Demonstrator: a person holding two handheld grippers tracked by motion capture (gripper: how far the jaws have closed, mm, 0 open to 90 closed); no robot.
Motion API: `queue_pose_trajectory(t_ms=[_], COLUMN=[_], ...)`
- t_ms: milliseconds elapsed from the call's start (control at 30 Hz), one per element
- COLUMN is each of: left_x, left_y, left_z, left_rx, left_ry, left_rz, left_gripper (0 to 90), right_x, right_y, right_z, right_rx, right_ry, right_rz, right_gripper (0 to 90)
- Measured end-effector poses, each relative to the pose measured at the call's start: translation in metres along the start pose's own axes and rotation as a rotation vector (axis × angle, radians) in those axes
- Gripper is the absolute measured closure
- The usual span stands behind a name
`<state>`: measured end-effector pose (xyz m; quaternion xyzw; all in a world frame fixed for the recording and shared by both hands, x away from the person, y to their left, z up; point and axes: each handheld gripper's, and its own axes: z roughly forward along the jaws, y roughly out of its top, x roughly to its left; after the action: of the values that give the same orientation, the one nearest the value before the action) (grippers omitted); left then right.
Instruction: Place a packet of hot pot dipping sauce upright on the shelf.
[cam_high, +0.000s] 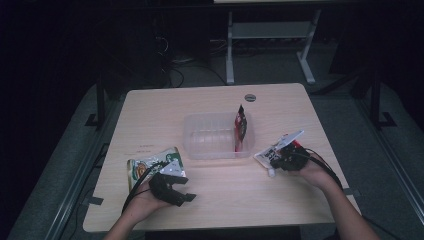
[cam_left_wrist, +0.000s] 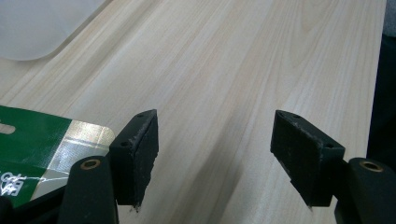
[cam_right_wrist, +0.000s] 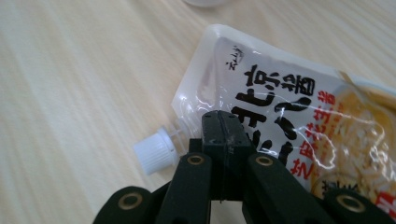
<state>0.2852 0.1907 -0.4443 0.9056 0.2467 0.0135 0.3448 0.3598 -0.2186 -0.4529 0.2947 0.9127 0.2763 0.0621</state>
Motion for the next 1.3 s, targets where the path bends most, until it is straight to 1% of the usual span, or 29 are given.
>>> queue_pose_trajectory(t_ms=[67, 200, 233, 300, 367, 400, 433, 500, 533, 600, 633, 667, 767, 800, 867, 933, 967, 1033, 1100, 1267, 1300], left_x=[0.0, 0.0, -0.001, -0.001, -0.001, -0.001, -0.001, -0.001, -0.001, -0.001, -0.001, 0.0, 0.0, 0.0, 0.0, 0.0, 0.0, 0.0, 0.0, -0.001, -0.001], left_y=[0.0, 0.0, 0.0, 0.0, 0.0, 0.0, 0.0, 0.0, 0.0, 0.0, 0.0, -0.001, -0.001, -0.001, 0.0, 0.0, 0.0, 0.001, 0.0, 0.0, 0.0], left_z=[0.0, 0.0, 0.0, 0.001, 0.001, 0.001, 0.001, 0.0, 0.0, 0.0, 0.0, 0.0, -0.001, 0.0, 0.0, 0.0, 0.001, 0.001, 0.001, 0.003, 0.002], left_rx=[0.001, -0.001, -0.001, -0.002, 0.003, 0.003, 0.003, 0.001, -0.001, -0.002, 0.0, -0.005, -0.004, -0.004, 0.002, 0.004, 0.005, 0.008, 0.006, 0.004, 0.009], left_ry=[0.0, 0.0, 0.0, 0.0, 0.0, 0.0, 0.0, 0.0, 0.0, 0.0, 0.0, 0.0, 0.0, 0.0, -0.001, -0.001, -0.001, -0.002, -0.003, -0.006, -0.003], left_rz=[-0.001, -0.001, -0.001, -0.004, -0.002, -0.002, -0.002, 0.0, 0.0, 0.001, 0.002, -0.003, -0.007, -0.003, 0.004, 0.004, 0.002, 0.001, 0.0, -0.005, 0.006], left_gripper=[31.9, 31.9, 31.9, 31.9, 31.9, 31.9, 31.9, 31.9, 31.9, 31.9, 31.9, 31.9, 31.9, 31.9, 31.9, 31.9, 31.9, 31.9, 31.9, 31.9, 31.9], right_x=[0.007, 0.02, 0.024, 0.03, 0.037, 0.037, 0.044, 0.05, 0.051, 0.051, 0.048, 0.039, 0.02, 0.014, 0.002, -0.009, -0.013, -0.019, -0.023, -0.024, -0.022], right_y=[0.003, 0.01, 0.012, 0.015, 0.019, 0.019, 0.023, 0.026, 0.027, 0.027, 0.027, 0.024, 0.017, 0.014, 0.008, 0.003, 0.001, -0.003, -0.004, -0.005, -0.005], right_z=[0.003, 0.008, 0.009, 0.012, 0.014, 0.014, 0.017, 0.019, 0.019, 0.018, 0.017, 0.01, -0.003, -0.006, -0.011, -0.013, -0.014, -0.013, -0.013, -0.007, -0.003], right_rx=[-0.001, 0.009, 0.008, 0.009, 0.008, 0.008, 0.008, 0.004, 0.006, 0.003, -0.005, -0.02, -0.036, -0.047, -0.053, -0.052, -0.043, -0.049, -0.054, -0.039, -0.026], right_ry=[0.028, 0.054, 0.066, 0.072, 0.091, 0.091, 0.107, 0.118, 0.12, 0.117, 0.113, 0.091, 0.022, 0.007, -0.036, -0.061, -0.072, -0.078, -0.072, -0.059, -0.062], right_rz=[-0.02, -0.08, -0.087, -0.12, -0.146, -0.146, -0.168, -0.185, -0.185, -0.19, -0.181, -0.139, -0.07, -0.034, 0.0, 0.025, 0.035, 0.057, 0.071, 0.083, 0.077], right_gripper=[89.8, 89.8, 89.8, 89.8, 89.8, 89.8, 89.8, 89.8, 89.7, 89.8, 89.7, 89.7, 89.8, 89.8, 89.8, 89.8, 89.8, 89.8, 89.8, 89.9, 89.8])
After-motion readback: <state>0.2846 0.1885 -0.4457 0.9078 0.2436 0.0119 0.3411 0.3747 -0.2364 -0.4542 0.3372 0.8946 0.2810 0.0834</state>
